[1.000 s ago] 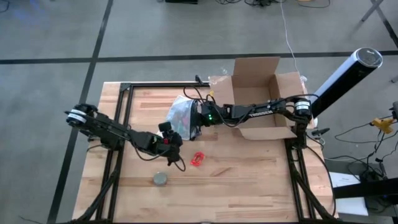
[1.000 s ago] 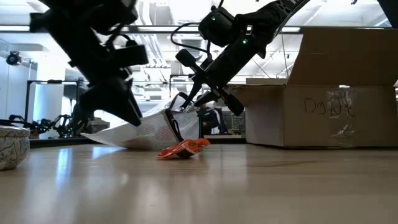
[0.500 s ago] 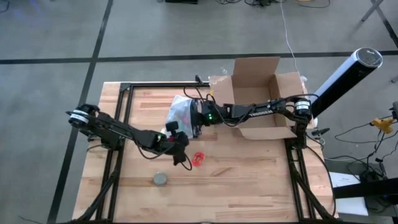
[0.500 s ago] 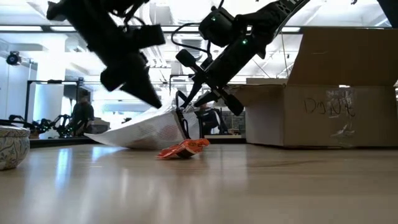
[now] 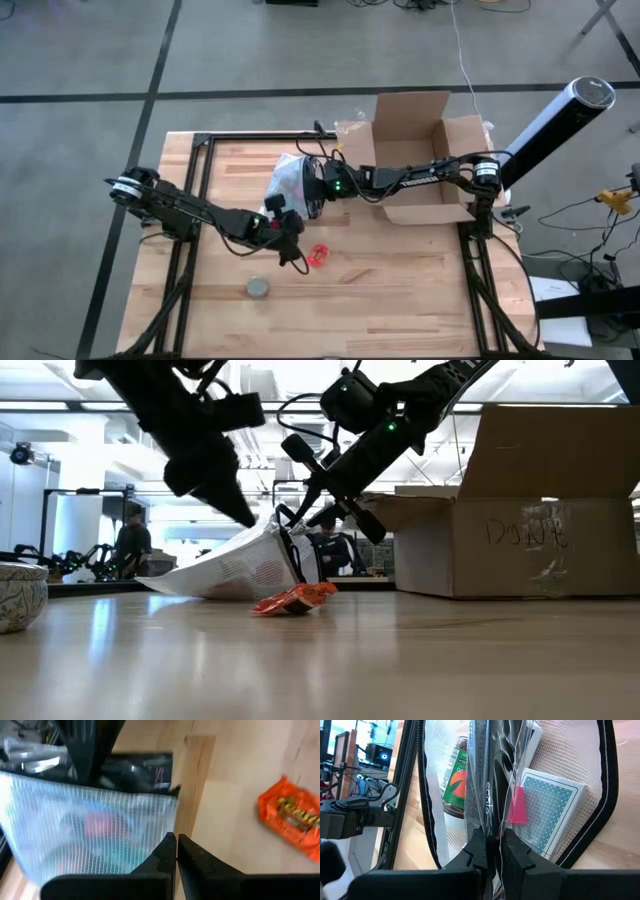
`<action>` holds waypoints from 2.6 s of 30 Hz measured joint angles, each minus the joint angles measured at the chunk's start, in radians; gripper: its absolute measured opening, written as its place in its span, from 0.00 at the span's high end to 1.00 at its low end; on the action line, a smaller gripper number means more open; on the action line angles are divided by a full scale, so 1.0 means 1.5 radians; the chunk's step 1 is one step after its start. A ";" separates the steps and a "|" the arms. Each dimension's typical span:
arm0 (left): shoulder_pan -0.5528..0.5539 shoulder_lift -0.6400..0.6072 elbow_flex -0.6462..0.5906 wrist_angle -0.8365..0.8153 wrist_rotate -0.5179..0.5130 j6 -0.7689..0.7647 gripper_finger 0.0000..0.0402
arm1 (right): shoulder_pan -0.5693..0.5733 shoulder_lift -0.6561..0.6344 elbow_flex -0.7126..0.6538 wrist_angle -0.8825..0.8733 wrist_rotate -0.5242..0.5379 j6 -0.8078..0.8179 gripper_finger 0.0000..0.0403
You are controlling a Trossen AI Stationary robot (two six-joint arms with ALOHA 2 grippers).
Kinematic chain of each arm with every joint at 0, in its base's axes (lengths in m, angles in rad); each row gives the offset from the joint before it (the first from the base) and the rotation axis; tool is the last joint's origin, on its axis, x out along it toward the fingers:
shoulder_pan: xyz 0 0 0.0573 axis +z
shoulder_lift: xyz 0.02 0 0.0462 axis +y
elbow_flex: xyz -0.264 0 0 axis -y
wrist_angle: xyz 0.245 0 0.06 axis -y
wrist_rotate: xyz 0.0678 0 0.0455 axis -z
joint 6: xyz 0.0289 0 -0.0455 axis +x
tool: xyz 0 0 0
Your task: Unpack boxes
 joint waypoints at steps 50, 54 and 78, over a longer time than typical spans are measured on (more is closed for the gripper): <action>0.008 0.078 0.061 0.020 -0.046 0.050 1.00 | -0.014 0.000 0.000 0.012 -0.034 -0.006 0.97; 0.008 0.078 0.061 0.033 -0.045 0.064 1.00 | -0.011 0.000 0.000 0.018 -0.043 -0.022 0.96; 0.007 0.034 0.060 0.059 -0.030 0.023 1.00 | -0.006 -0.041 0.000 0.097 -0.131 -0.176 0.32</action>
